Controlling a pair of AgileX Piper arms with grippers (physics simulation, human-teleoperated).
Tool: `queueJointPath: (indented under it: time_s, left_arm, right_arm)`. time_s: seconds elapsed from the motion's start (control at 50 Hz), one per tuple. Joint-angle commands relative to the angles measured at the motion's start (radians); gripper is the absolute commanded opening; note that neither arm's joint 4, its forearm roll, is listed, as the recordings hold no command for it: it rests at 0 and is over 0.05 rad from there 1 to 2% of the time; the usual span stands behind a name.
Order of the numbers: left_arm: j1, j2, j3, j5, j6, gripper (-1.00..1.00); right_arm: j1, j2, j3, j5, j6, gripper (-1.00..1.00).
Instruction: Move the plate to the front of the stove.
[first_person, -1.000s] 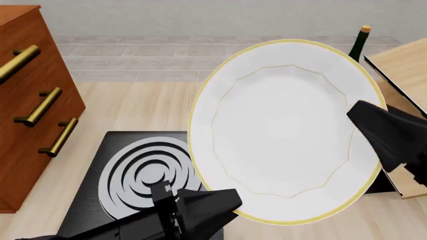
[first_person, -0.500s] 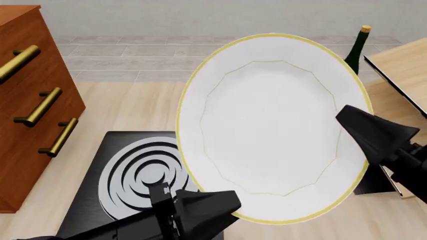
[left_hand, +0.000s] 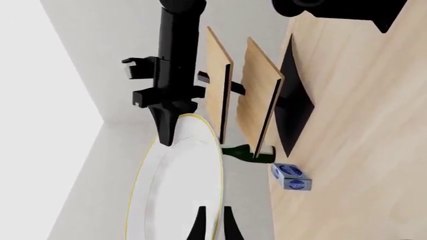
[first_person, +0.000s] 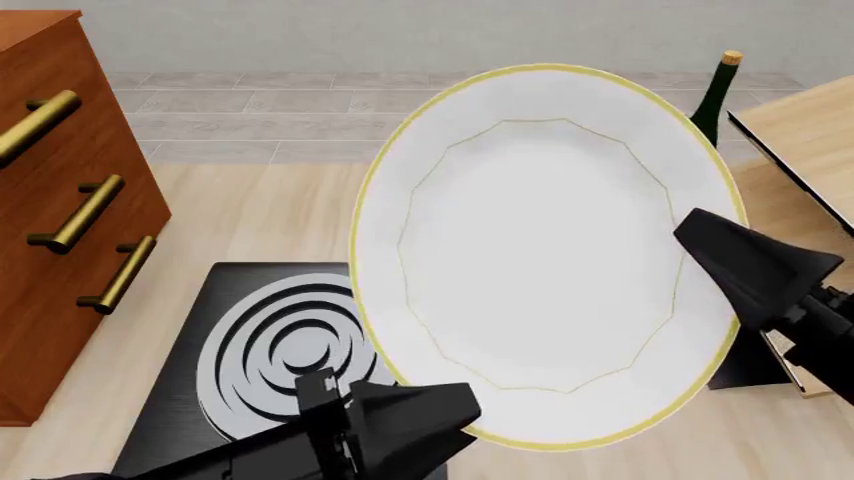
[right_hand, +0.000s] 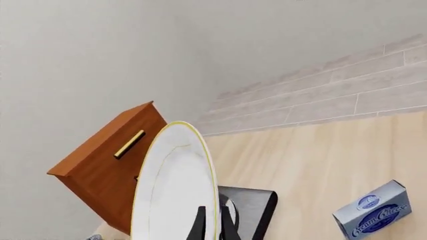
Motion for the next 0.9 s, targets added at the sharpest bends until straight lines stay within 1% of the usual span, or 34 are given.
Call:
queueJointPath:
  time_s: [0.02, 0.04, 0.06, 0.26, 0.4, 0.58, 0.6, 0.64, 0.72, 0.74, 0.82, 0.9]
  left_arm:
    - [-0.009, -0.017, -0.016, -0.018, 0.007, -1.00]
    - [-0.009, -0.019, -0.015, -0.014, 0.005, -1.00]
    - [-0.006, -0.018, -0.014, -0.016, 0.005, 1.00]
    - [-0.009, -0.010, -0.006, -0.033, 0.016, 1.00]
    - [-0.012, -0.013, -0.004, -0.034, 0.020, 1.00]
    - [-0.011, -0.013, 0.003, -0.040, 0.018, 1.00]
    - [-0.013, -0.014, 0.003, -0.041, 0.017, 1.00]
    - [-0.015, -0.013, 0.004, -0.043, 0.017, 1.00]
    - [-0.018, -0.025, 0.003, -0.034, 0.014, 1.00]
    - [-0.019, -0.030, 0.004, -0.031, 0.013, 1.00]
    - [-0.020, -0.054, 0.000, -0.013, 0.008, 1.00]
    - [-0.011, -0.100, -0.006, 0.026, -0.013, 1.00]
  right_arm:
    - [0.005, -0.004, -0.005, 0.007, 0.000, -1.00]
    - [0.005, -0.004, -0.006, 0.009, 0.000, -1.00]
    - [0.004, -0.007, -0.007, 0.011, 0.000, -1.00]
    - [-0.015, -0.029, -0.014, 0.028, 0.002, -1.00]
    - [-0.055, -0.057, -0.020, 0.048, 0.007, -1.00]
    - [-0.121, -0.119, -0.042, 0.098, 0.022, -1.00]
    - [-0.145, -0.137, -0.048, 0.110, 0.027, -1.00]
    - [-0.152, -0.142, -0.051, 0.115, 0.032, -1.00]
    - [-0.180, -0.168, -0.065, 0.140, 0.036, -1.00]
    - [-0.199, -0.181, -0.070, 0.151, 0.040, -1.00]
    - [-0.221, -0.202, -0.081, 0.171, 0.048, -1.00]
    - [-0.243, -0.223, -0.089, 0.188, 0.056, -1.00]
